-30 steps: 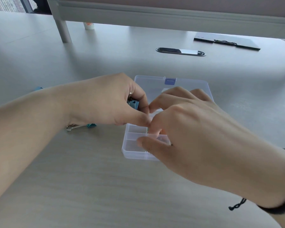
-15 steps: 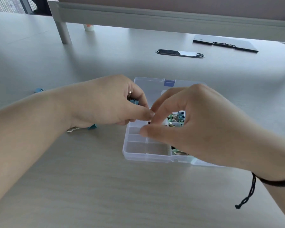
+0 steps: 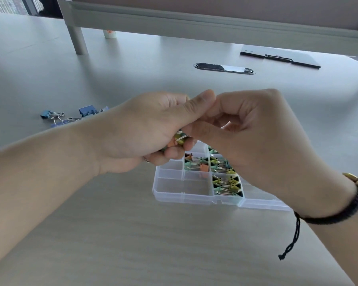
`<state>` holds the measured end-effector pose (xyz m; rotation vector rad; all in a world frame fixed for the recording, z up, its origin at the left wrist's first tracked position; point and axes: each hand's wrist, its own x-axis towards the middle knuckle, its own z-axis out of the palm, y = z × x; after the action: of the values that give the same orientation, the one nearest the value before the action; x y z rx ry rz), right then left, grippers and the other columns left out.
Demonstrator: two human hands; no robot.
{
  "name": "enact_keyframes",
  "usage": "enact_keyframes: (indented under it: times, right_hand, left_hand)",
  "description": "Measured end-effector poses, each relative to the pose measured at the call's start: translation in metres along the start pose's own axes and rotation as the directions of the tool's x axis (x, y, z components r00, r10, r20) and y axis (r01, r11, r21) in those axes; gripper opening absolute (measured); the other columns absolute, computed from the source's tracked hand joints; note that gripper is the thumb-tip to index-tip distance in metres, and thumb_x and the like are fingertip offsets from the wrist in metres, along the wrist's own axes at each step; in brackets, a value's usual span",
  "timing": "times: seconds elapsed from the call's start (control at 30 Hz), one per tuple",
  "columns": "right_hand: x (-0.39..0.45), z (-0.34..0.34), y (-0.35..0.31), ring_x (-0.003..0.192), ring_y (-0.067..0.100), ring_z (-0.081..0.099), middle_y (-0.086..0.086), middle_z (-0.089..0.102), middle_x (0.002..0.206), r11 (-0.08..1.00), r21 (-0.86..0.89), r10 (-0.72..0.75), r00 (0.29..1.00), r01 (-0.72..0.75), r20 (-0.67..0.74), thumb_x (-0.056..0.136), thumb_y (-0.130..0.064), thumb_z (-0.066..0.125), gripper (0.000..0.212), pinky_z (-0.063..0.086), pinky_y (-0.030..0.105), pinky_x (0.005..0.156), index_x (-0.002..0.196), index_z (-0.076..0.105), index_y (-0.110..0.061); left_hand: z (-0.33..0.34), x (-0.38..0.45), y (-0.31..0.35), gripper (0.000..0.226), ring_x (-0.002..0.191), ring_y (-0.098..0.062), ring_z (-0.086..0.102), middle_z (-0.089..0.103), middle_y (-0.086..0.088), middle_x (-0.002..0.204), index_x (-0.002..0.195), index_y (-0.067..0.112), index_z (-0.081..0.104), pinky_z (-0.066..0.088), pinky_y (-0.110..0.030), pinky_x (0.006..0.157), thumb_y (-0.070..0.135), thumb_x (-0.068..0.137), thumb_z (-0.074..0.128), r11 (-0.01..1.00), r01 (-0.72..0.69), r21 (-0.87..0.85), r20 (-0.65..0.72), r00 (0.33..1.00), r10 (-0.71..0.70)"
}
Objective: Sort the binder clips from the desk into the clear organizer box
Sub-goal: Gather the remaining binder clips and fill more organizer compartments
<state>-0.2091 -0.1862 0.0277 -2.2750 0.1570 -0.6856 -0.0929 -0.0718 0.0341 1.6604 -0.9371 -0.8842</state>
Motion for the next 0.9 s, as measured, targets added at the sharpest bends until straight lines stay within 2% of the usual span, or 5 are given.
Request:
enact_keyframes:
  times: [0.2,0.37,0.57,0.7,0.9]
  right_hand:
    - [-0.001,-0.001,-0.003,0.052,0.013,0.058,-0.02,0.068,0.063,0.998,0.022,0.064,0.998,-0.065,0.026,0.068,-0.042,0.081,0.014,0.047,0.024,0.051,0.071,0.076,-0.03]
    - [0.0,-0.001,-0.004,0.043,0.001,0.045,-0.021,0.062,0.053,0.994,0.057,0.092,0.996,-0.093,0.022,0.074,-0.035,0.08,0.01,0.033,0.01,0.043,0.069,0.076,-0.028]
    - [0.001,0.0,-0.005,0.074,0.039,0.066,0.0,0.076,0.071,0.982,0.164,0.092,0.995,-0.097,0.038,0.081,-0.03,0.077,0.011,0.055,0.047,0.064,0.073,0.079,-0.023]
    - [0.003,-0.004,-0.003,0.052,0.008,0.054,-0.008,0.066,0.055,0.929,0.314,0.178,0.98,-0.198,0.09,0.079,-0.021,0.075,0.015,0.041,0.027,0.057,0.066,0.075,-0.015]
    - [0.008,-0.01,0.001,0.06,0.018,0.05,0.013,0.061,0.063,0.913,0.298,0.272,0.96,-0.278,0.064,0.067,-0.032,0.072,0.019,0.038,0.038,0.061,0.069,0.075,-0.013]
  left_hand:
    - [-0.002,-0.003,0.003,0.047,0.042,-0.008,0.038,0.043,0.002,0.054,0.083,0.012,0.062,0.021,-0.014,0.035,0.058,0.083,0.049,0.997,0.016,-0.074,0.016,1.0,-0.015]
    - [-0.001,-0.003,0.002,0.038,0.04,-0.008,0.038,0.045,0.004,0.053,0.08,0.014,0.056,0.02,-0.014,0.035,0.05,0.089,0.05,0.997,0.016,-0.08,0.0,1.0,-0.016]
    - [-0.001,-0.004,0.003,0.047,0.041,-0.009,0.037,0.047,0.005,0.052,0.087,0.009,0.055,0.02,-0.014,0.036,0.055,0.084,0.05,0.998,-0.001,-0.068,0.004,1.0,0.001]
    - [-0.003,-0.004,0.003,0.042,0.041,-0.01,0.034,0.047,-0.001,0.06,0.068,0.018,0.062,0.02,-0.013,0.037,0.058,0.08,0.052,0.996,0.017,-0.091,0.025,1.0,-0.015]
    - [-0.012,-0.001,0.003,0.06,0.037,-0.008,0.028,0.042,0.001,0.056,0.088,-0.007,0.06,0.014,-0.013,0.038,0.052,0.074,0.059,0.998,0.026,-0.063,0.058,0.998,-0.023]
